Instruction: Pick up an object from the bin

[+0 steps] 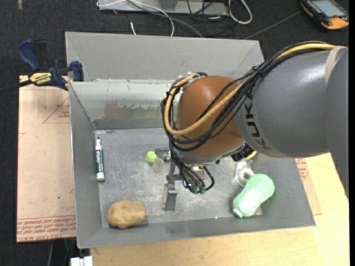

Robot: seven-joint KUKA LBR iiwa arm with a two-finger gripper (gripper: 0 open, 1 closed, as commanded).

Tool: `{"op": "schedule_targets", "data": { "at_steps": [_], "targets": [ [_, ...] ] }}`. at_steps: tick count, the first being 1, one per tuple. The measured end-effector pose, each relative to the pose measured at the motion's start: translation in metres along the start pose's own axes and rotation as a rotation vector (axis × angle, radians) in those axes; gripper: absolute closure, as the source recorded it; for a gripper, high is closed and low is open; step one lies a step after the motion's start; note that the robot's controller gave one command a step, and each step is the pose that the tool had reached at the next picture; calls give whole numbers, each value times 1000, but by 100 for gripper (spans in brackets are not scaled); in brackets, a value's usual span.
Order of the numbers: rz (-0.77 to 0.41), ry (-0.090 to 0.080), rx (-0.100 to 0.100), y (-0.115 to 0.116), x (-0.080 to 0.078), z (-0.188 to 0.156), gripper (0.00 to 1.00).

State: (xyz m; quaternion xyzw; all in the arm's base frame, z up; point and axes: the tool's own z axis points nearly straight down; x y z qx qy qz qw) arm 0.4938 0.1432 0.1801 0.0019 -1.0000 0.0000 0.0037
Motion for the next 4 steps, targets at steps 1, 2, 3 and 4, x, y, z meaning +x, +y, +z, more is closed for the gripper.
{"op": "schedule_targets", "data": {
  "at_steps": [1, 2, 3, 4],
  "targets": [
    [4, -7, -1, -1, -2, -4, 0],
    [-27, -9, -4, 55, 3, 75, 0],
    [-79, -12, -1, 78, 8, 71, 0],
    [-29, 0, -3, 104, 14, 81, 0]
  ]
}}
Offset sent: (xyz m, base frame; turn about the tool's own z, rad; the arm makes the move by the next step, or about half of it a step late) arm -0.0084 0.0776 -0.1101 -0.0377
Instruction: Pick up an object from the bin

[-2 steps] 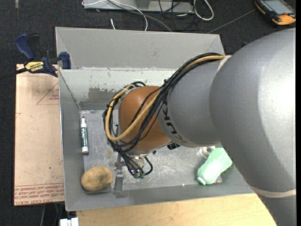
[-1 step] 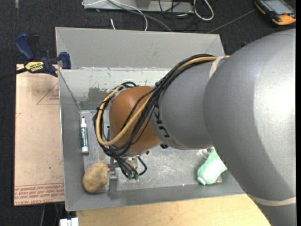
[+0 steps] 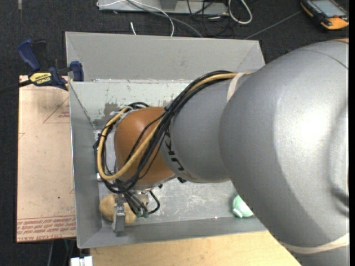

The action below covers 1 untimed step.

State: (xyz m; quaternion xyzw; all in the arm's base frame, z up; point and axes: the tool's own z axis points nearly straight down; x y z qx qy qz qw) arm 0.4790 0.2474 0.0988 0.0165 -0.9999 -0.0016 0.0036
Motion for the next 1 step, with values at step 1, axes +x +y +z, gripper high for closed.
{"op": "schedule_targets", "data": {
  "at_steps": [1],
  "targets": [
    [-177, -25, -3, 4, -5, 26, 0]
  ]
}}
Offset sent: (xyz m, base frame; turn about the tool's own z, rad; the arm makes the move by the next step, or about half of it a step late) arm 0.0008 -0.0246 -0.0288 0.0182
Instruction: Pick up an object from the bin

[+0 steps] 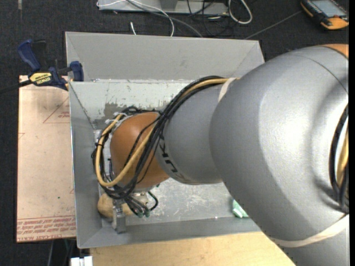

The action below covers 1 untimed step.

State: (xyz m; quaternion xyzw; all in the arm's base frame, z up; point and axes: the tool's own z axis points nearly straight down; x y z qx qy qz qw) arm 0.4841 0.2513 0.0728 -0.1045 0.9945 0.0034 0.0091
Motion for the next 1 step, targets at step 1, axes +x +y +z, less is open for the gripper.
{"op": "schedule_targets", "data": {
  "at_steps": [1],
  "targets": [
    [195, 25, 2, -27, 10, 3, 100]
  ]
}}
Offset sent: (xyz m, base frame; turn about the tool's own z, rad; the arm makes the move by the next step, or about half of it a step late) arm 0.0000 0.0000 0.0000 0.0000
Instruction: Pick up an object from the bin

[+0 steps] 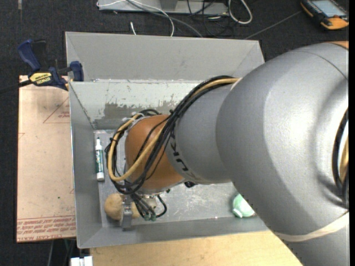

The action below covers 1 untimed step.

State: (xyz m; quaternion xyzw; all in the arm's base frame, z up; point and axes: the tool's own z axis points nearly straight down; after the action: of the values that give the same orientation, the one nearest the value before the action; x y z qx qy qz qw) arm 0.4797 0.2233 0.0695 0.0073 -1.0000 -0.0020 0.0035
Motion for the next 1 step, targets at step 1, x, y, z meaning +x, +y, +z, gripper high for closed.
{"op": "schedule_targets", "data": {
  "at_steps": [1],
  "targets": [
    [0, 0, 0, 0, 0, 0, 100]
  ]
}}
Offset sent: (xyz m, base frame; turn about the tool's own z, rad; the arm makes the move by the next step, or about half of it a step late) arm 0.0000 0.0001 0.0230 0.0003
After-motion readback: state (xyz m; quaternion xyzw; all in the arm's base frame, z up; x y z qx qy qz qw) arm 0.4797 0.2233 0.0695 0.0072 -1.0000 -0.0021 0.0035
